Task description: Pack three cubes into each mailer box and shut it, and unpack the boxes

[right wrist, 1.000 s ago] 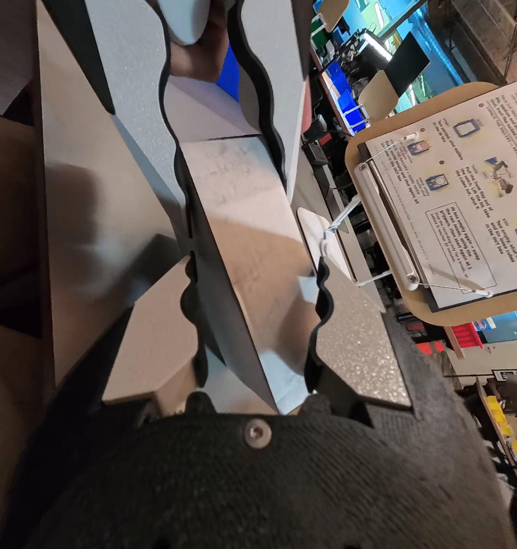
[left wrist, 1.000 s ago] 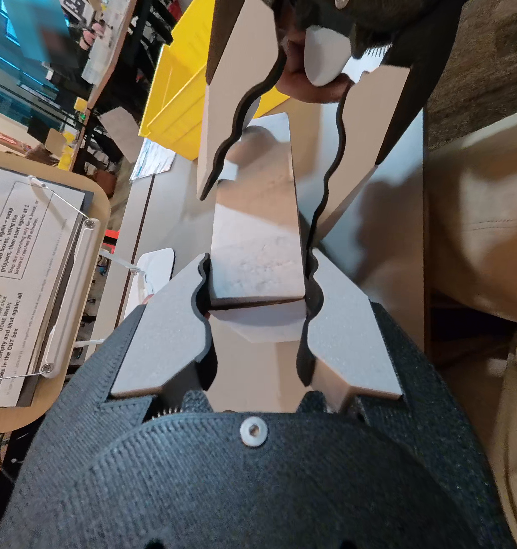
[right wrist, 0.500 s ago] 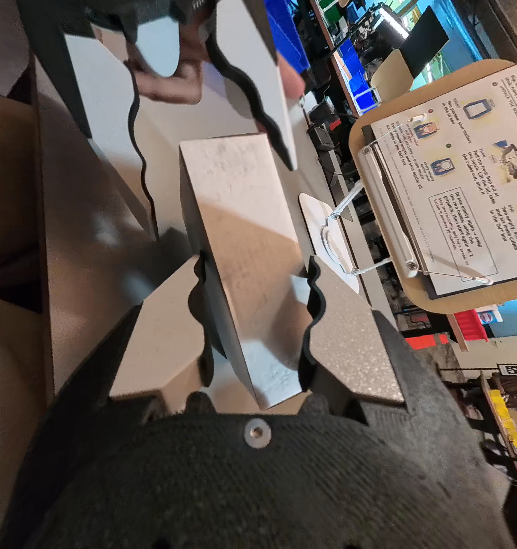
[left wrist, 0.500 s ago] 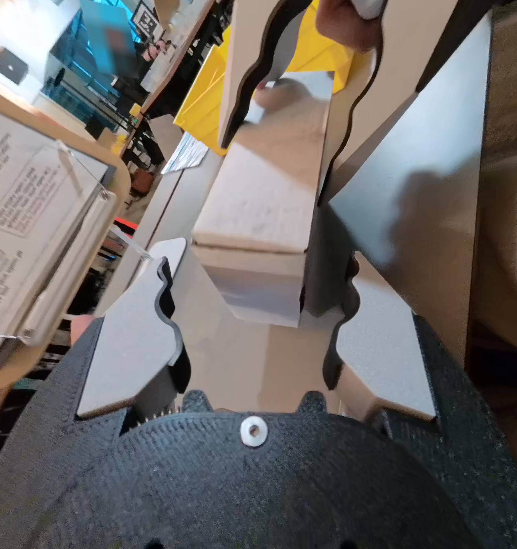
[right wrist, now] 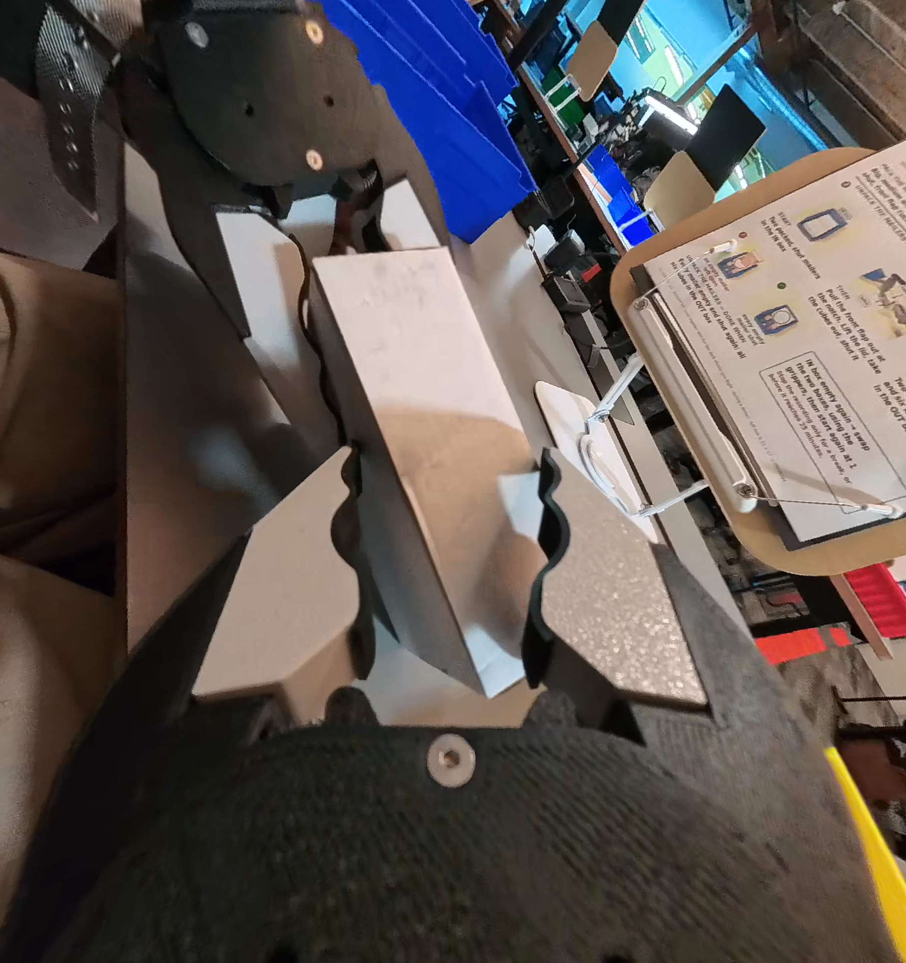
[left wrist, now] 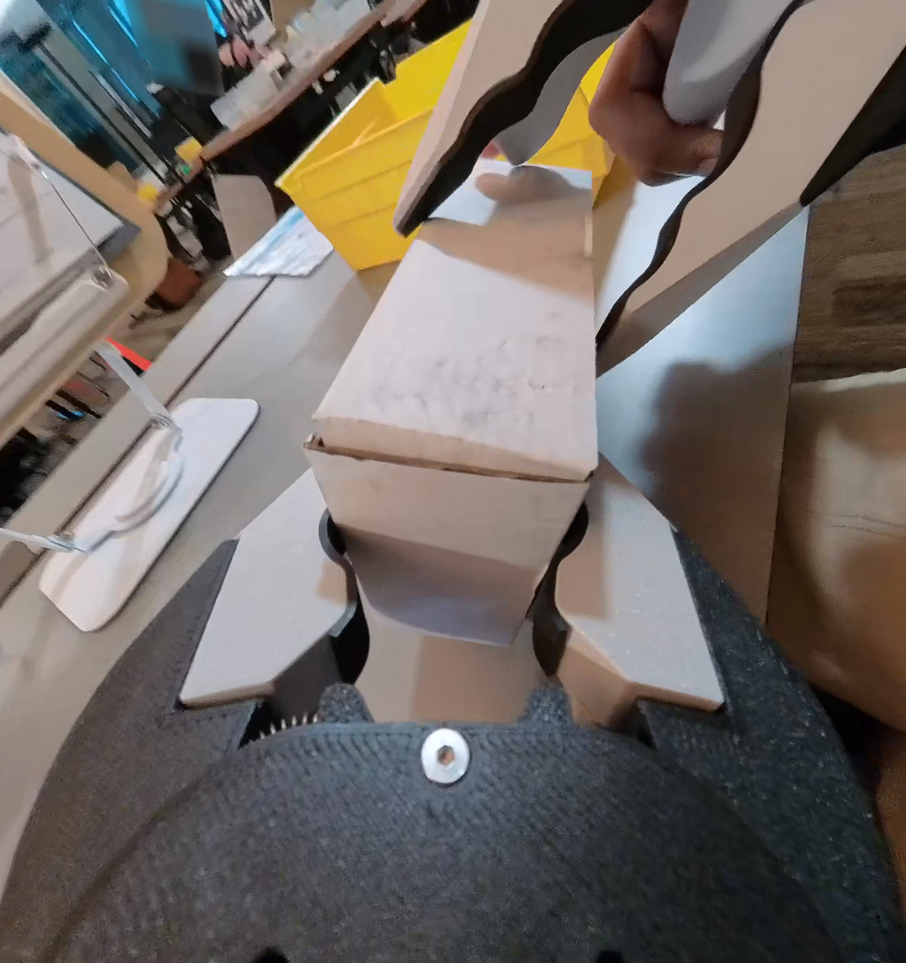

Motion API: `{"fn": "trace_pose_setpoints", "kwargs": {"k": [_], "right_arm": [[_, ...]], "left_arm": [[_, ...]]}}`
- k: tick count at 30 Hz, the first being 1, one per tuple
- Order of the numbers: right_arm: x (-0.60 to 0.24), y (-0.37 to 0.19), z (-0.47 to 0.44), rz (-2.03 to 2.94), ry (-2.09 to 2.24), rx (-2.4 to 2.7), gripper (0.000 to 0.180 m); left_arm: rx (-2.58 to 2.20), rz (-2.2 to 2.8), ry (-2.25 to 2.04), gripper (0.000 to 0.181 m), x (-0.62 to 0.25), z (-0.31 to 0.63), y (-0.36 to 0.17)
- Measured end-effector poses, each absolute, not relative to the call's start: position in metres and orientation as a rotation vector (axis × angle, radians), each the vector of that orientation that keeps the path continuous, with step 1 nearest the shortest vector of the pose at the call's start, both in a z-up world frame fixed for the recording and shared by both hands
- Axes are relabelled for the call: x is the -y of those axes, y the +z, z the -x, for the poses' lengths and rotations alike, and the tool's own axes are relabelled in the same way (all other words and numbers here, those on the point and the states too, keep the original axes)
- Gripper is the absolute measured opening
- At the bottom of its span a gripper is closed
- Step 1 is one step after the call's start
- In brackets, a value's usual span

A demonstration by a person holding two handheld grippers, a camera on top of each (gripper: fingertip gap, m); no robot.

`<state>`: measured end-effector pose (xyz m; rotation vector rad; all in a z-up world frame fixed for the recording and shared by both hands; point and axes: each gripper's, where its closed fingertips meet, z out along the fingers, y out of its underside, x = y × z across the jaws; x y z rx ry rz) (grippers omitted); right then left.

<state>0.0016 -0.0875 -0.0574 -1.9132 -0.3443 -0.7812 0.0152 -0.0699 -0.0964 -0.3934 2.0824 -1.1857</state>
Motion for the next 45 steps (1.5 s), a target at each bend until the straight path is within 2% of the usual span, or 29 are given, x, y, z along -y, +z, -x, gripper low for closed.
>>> {"fn": "trace_pose_setpoints", "kwargs": {"k": [5,9,16,25,35,45], "right_arm": [[0.092,-0.034,0.001,1.804,-0.773,0.313,0.050],[0.095,-0.029,-0.009,1.799,-0.931,0.313,0.053],[0.090,-0.029,-0.009,1.824,-1.243,0.460,0.045],[0.090,-0.028,-0.003,1.848,-1.448,0.618,0.048],[0.095,-0.030,-0.008,1.868,-1.425,0.607,0.045],[0.095,-0.028,-0.008,1.853,-1.430,0.594,0.056]], "left_arm": [[-2.109,0.532,-1.256,0.079,0.064,-0.021,-0.099],[-2.131,0.634,-1.304,0.079,0.061,-0.025,-0.103],[-2.169,0.722,-1.327,0.078,0.058,-0.026,-0.107],[-2.176,0.684,-1.276,0.078,0.059,-0.025,-0.110],[-2.180,0.699,-1.291,0.078,0.059,-0.025,-0.110],[-2.233,0.668,-1.188,0.076,0.057,-0.022,-0.118]]}}
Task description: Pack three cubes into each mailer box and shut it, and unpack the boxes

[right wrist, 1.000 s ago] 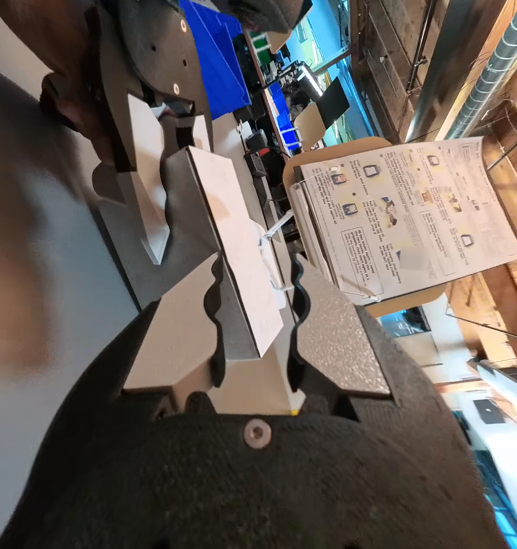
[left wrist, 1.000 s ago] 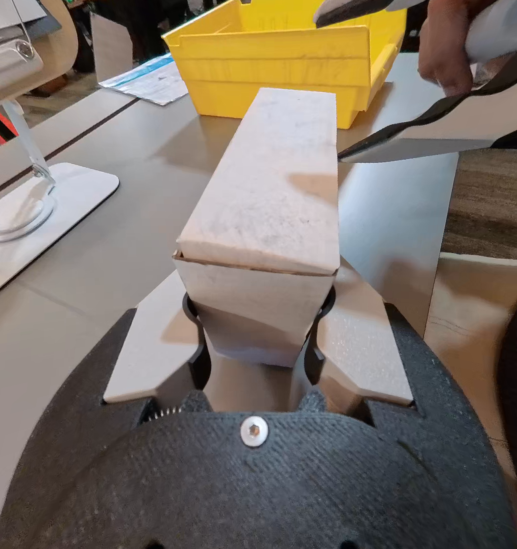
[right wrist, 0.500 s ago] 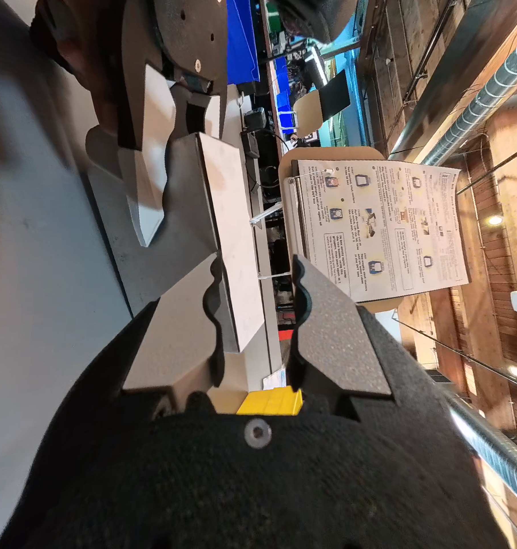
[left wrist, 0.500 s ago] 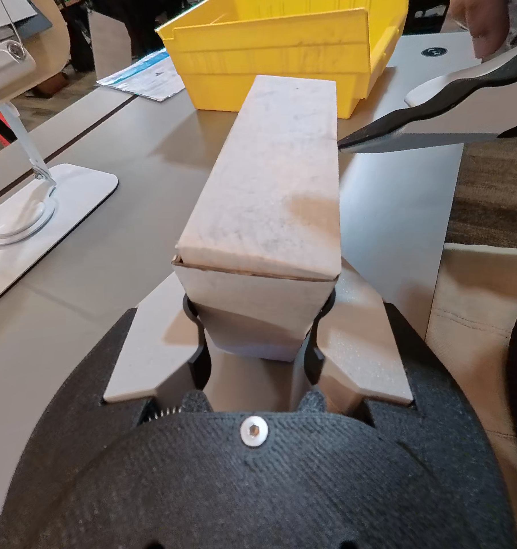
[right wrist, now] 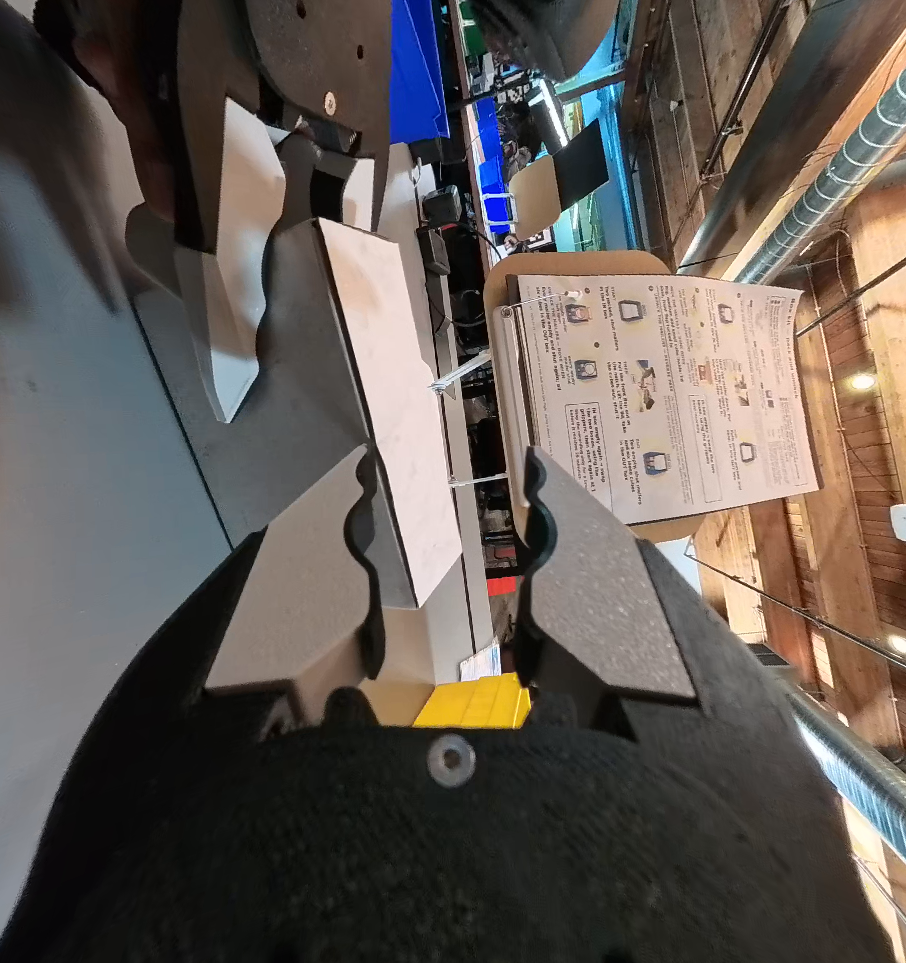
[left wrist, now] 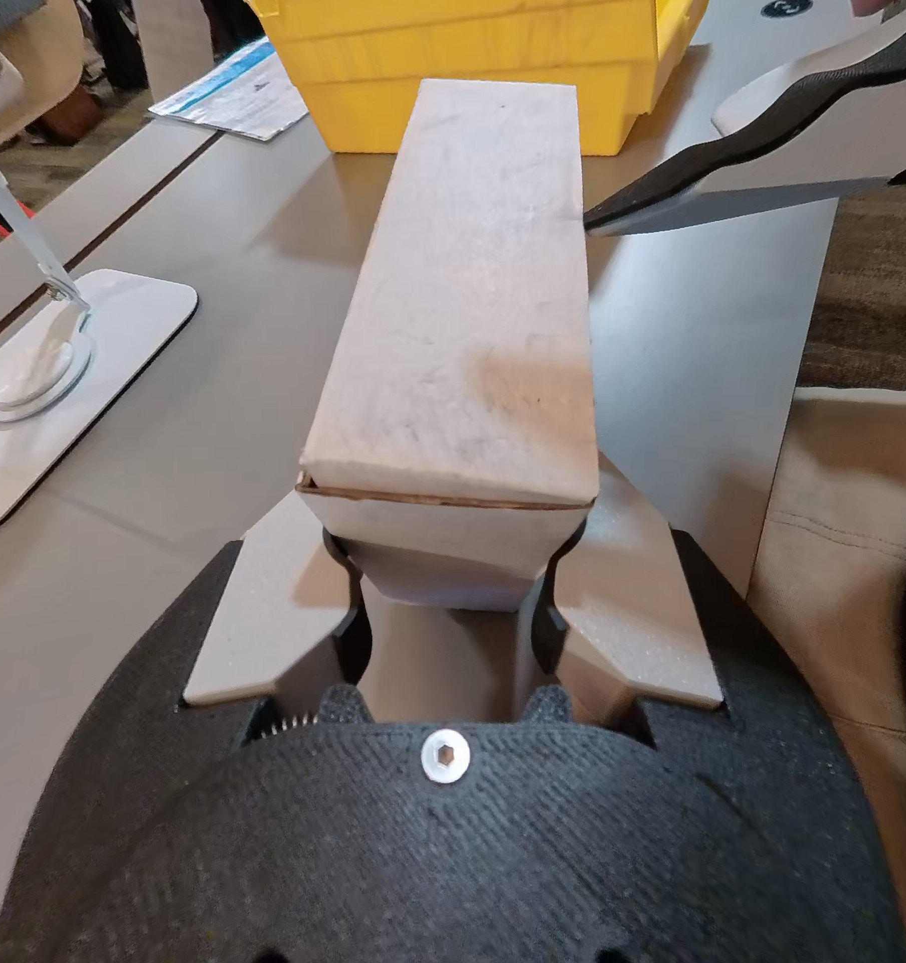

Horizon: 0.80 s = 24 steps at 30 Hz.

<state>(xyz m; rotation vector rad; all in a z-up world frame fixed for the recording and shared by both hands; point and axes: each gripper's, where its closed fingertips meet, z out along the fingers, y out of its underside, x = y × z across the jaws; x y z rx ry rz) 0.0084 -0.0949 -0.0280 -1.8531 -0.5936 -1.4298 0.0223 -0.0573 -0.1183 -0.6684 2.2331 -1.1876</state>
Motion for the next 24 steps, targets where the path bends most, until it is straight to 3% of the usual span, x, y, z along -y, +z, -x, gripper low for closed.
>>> {"fn": "trace_pose_setpoints", "kwargs": {"k": [11,18,24], "right_arm": [[0.097,-0.012,-0.012,1.775,-1.409,0.458,0.065],[0.094,-0.028,-0.009,1.811,-1.418,0.588,0.049],[0.093,-0.030,-0.007,1.824,-1.401,0.597,0.051]], "left_arm": [[-2.254,0.680,-1.178,0.075,0.057,-0.021,-0.120],[-2.261,0.715,-1.221,0.076,0.057,-0.021,-0.121],[-2.266,0.723,-1.239,0.076,0.058,-0.021,-0.122]]}}
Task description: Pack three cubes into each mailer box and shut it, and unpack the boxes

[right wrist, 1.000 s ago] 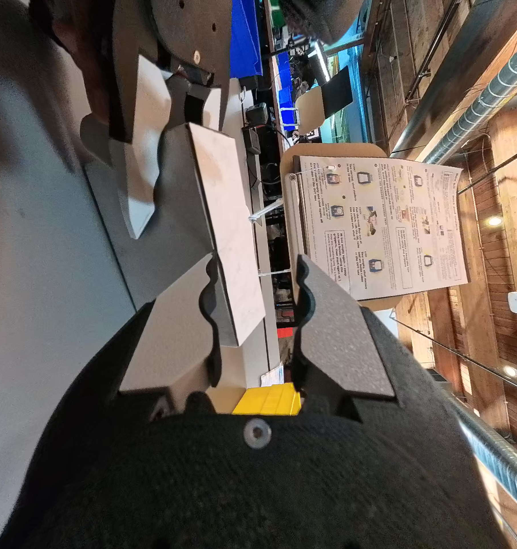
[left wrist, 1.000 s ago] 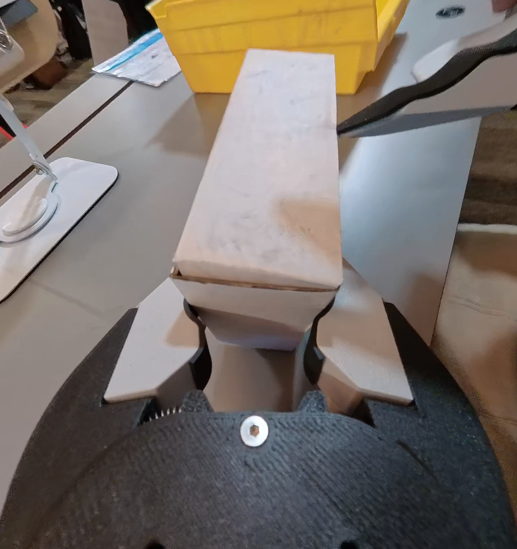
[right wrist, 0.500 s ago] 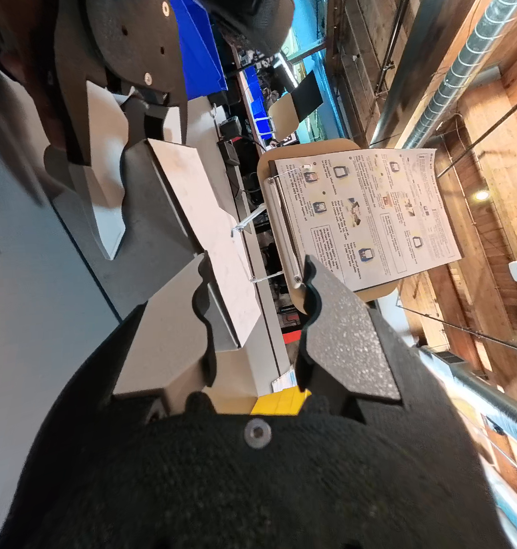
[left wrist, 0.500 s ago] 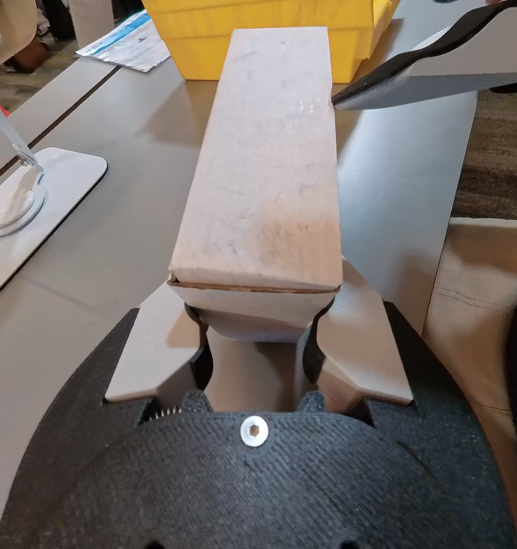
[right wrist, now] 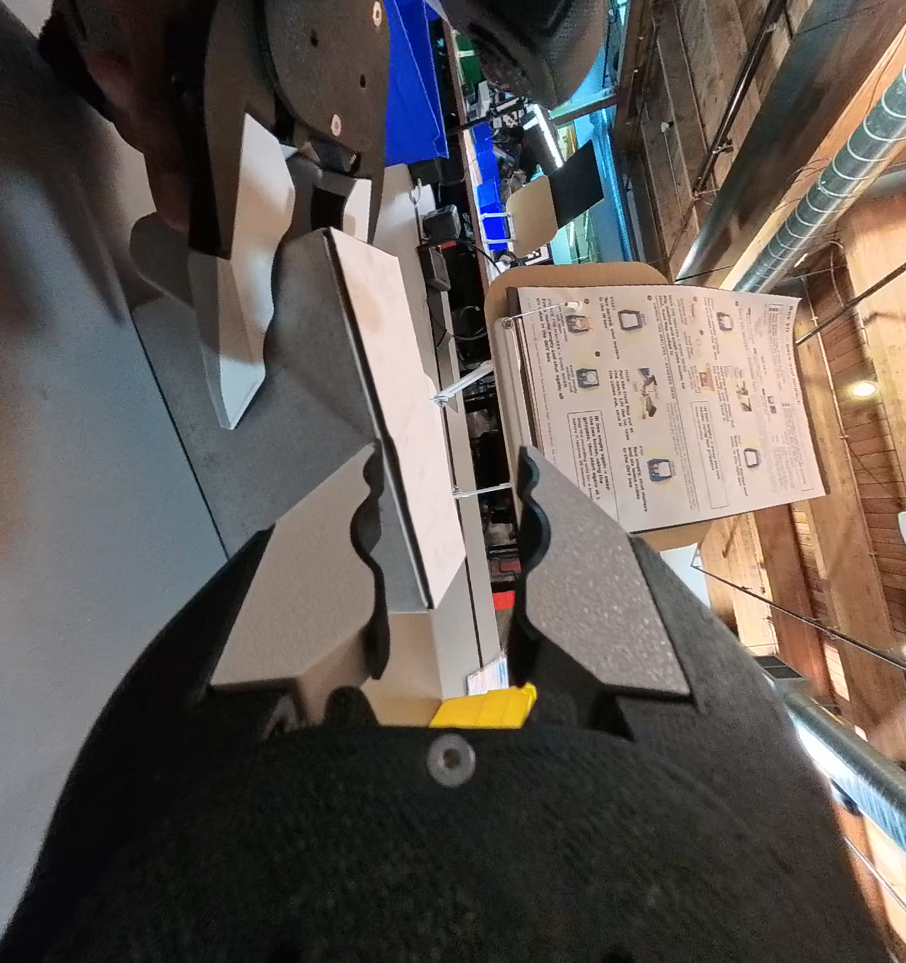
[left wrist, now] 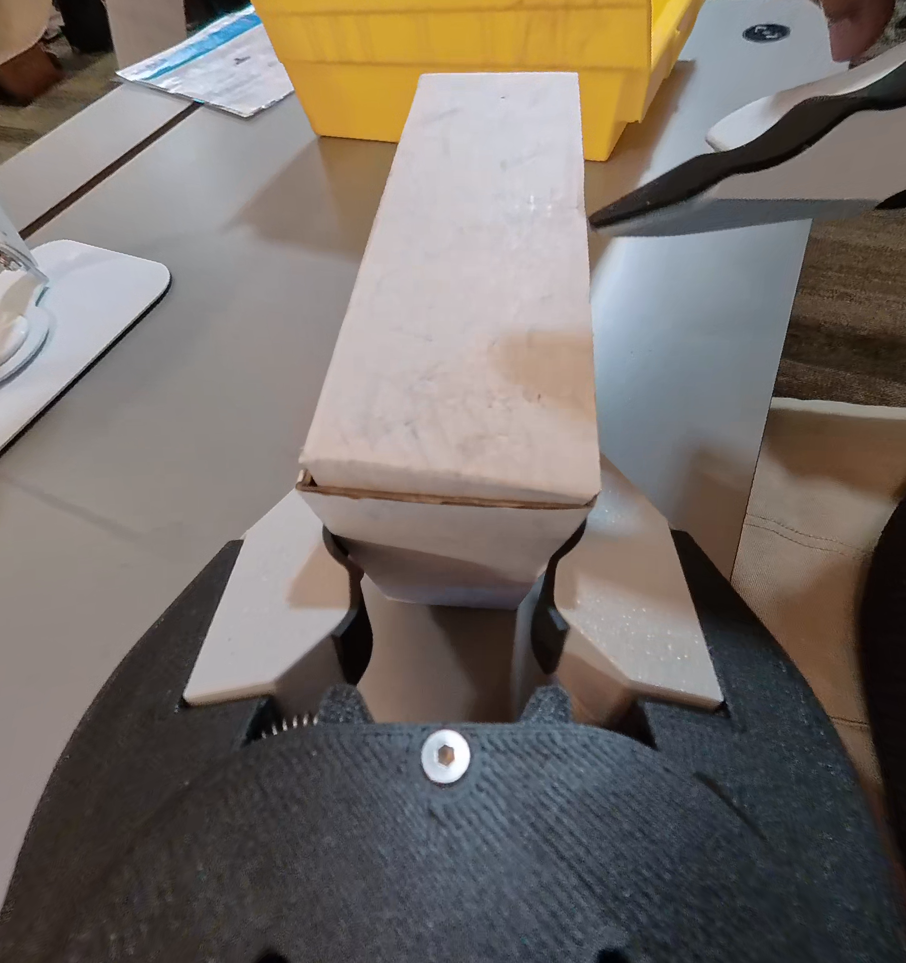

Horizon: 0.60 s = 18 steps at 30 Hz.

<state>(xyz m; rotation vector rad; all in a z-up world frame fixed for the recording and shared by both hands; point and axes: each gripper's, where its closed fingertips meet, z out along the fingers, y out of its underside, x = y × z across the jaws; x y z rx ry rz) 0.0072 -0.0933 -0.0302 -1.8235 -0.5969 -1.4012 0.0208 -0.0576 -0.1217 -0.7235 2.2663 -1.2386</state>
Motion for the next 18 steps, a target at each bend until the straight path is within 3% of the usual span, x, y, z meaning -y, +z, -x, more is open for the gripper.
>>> {"fn": "trace_pose_setpoints", "kwargs": {"k": [13,18], "right_arm": [[0.0949,-0.0287,-0.0074,1.843,-1.434,0.623,0.051],[0.0938,-0.0327,-0.0006,1.818,-1.480,0.725,0.038]], "left_arm": [[-2.241,0.636,-1.133,0.076,0.0559,-0.0212,-0.1203],[-2.253,0.602,-1.093,0.076,0.0564,-0.0177,-0.1170]]}}
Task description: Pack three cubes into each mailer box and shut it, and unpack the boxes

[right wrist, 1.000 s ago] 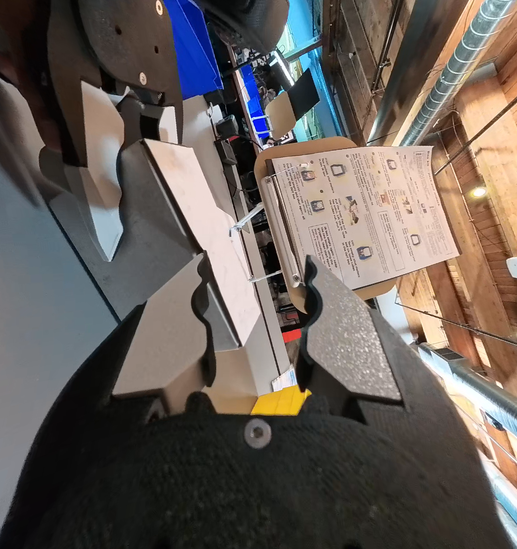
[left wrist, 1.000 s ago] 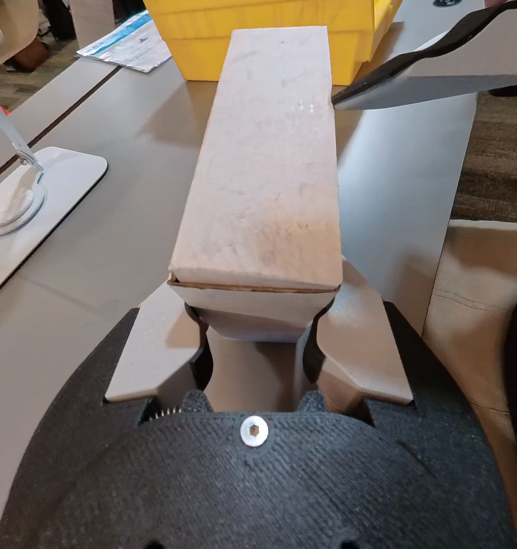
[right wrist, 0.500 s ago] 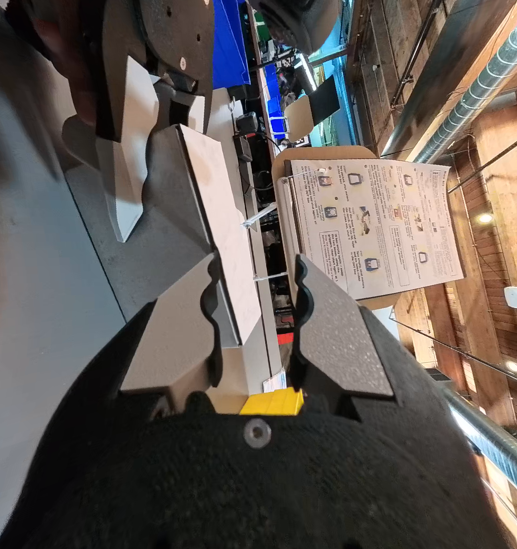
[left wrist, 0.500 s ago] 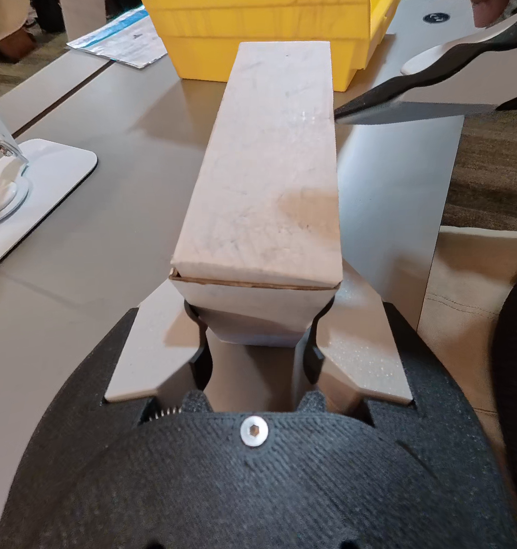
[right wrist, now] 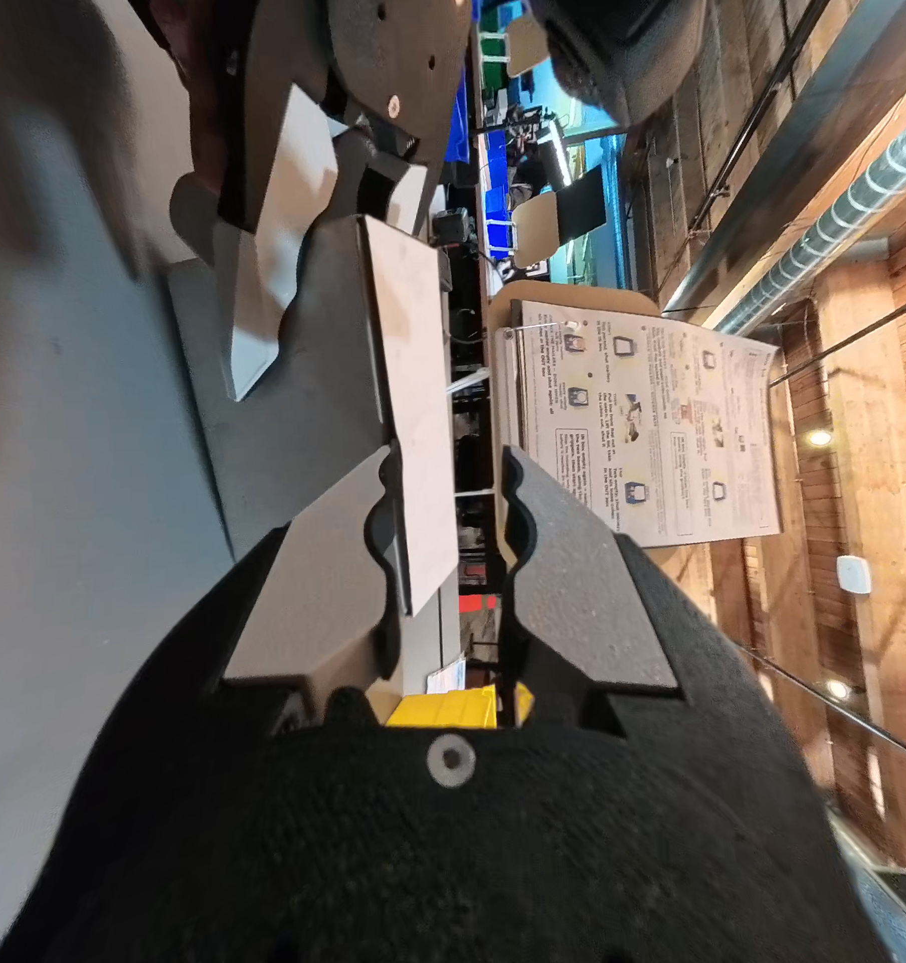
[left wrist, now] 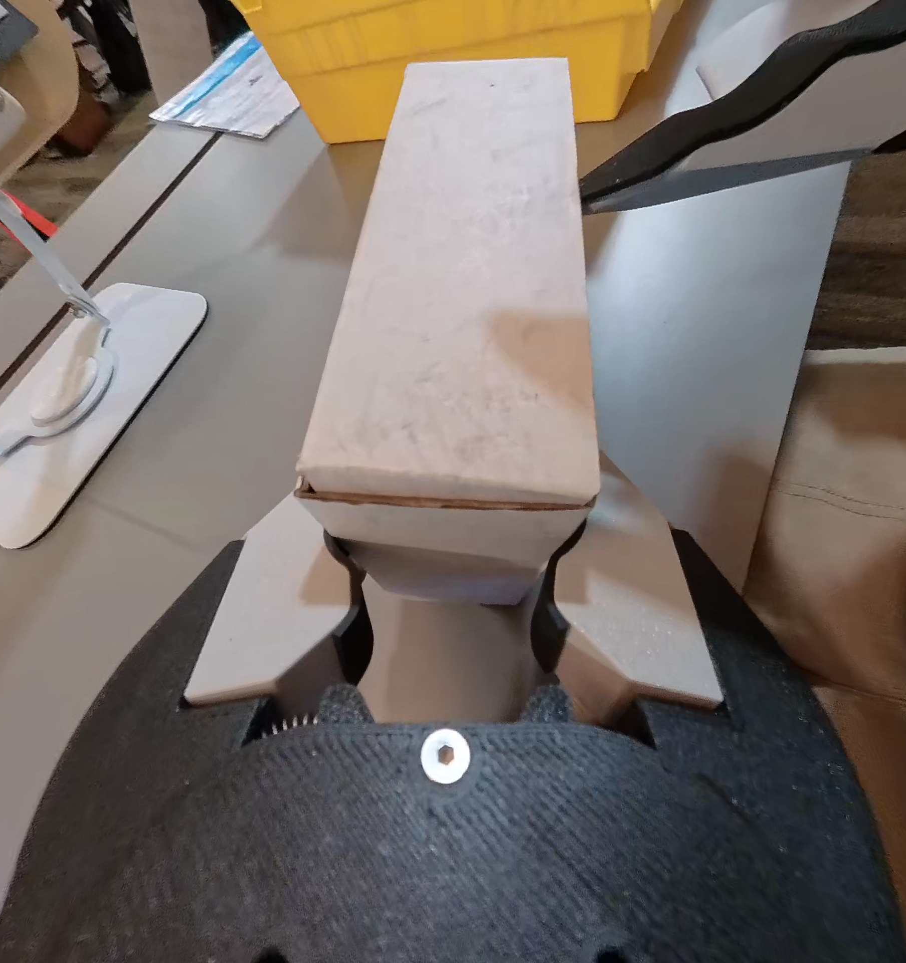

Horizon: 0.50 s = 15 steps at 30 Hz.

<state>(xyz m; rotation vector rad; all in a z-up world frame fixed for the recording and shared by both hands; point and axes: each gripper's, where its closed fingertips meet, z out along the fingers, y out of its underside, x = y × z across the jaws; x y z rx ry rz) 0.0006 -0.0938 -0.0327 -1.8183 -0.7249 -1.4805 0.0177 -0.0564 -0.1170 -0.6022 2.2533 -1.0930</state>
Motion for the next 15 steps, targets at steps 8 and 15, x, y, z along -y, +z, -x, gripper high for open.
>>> {"fn": "trace_pose_setpoints", "kwargs": {"k": [8,15], "right_arm": [[0.095,-0.011,0.000,1.717,-1.418,0.543,0.041],[0.112,0.040,-0.004,1.514,-1.330,0.249,0.000]], "left_arm": [[-2.246,0.620,-1.200,0.075,0.067,-0.013,-0.107],[-2.283,0.361,-1.033,0.076,0.089,0.003,-0.120]]}}
